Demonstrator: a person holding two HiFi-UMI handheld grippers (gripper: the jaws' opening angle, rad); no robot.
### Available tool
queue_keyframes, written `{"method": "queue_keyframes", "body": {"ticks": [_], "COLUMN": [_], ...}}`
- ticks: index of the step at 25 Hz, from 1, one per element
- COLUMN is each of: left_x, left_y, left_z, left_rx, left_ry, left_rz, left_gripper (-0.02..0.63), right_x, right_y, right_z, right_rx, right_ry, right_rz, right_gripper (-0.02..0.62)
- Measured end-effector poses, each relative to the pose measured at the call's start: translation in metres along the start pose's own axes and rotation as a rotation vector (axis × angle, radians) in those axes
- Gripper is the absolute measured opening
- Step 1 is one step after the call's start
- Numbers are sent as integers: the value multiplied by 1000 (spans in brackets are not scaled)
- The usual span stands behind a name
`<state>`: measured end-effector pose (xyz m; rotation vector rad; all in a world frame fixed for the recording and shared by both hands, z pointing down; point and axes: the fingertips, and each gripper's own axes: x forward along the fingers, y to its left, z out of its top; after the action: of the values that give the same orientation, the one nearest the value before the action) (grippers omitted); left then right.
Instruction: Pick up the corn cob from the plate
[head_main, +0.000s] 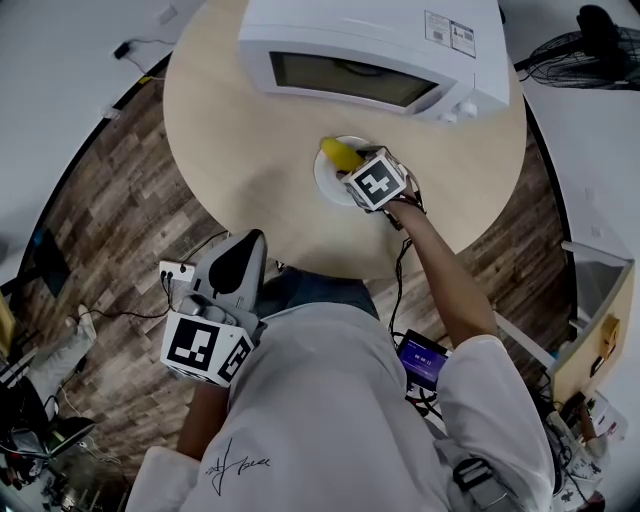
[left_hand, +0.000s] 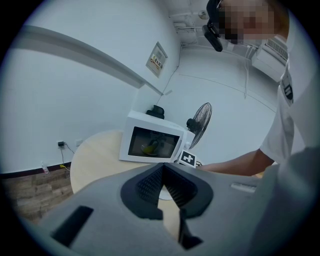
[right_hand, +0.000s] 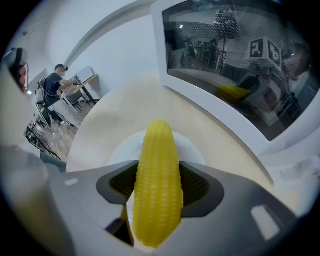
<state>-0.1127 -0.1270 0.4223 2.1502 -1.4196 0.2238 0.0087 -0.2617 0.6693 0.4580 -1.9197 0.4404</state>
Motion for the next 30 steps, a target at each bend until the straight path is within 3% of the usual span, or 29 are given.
{"method": "queue_keyframes", "body": {"ticks": [6,18,30], "left_x": [-1,6,-2], "left_y": [-2,-34,-32], "left_z": [0,-3,0], "left_rx": [-3,21,22], "left_ry": [0,20,8], "left_rz": [2,-78,-77], "left_gripper": [-9,-9,-9], "right_x": [-3,-10,-20], "right_y": [-2,-5,-2], "right_z": [-4,-10,-10], "right_rx": [47,109,147], "right_ry": [2,-16,-43], "right_rz": [10,11,3], "right_gripper": [265,265,265]}}
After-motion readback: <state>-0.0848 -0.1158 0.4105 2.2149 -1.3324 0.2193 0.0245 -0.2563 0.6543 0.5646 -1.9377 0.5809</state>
